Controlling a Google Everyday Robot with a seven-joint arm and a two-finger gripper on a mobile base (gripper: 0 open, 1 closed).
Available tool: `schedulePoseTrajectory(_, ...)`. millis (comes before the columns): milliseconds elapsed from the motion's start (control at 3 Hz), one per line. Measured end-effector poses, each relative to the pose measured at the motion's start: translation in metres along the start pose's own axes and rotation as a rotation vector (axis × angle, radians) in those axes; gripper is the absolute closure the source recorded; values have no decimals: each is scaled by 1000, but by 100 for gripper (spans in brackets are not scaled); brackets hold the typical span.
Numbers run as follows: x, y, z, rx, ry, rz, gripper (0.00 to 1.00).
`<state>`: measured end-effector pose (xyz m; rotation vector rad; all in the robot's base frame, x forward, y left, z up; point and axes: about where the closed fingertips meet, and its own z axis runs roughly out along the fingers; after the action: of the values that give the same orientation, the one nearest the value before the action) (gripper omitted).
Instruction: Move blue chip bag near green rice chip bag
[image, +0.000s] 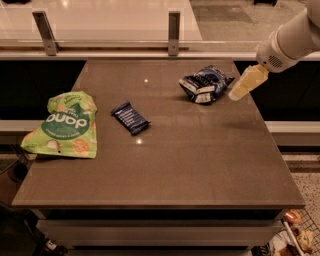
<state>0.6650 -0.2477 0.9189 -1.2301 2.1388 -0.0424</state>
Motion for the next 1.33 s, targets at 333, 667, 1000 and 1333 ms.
schedulePoseTrajectory(333, 0, -1, 2, -9, -17, 27, 0)
schedulePoseTrajectory(667, -11, -5, 30, -57, -72, 89, 0)
schedulePoseTrajectory(1000, -23, -3, 65, -97, -126, 149, 0)
schedulePoseTrajectory(1333, -32, 1, 89, -112, -167, 193, 0)
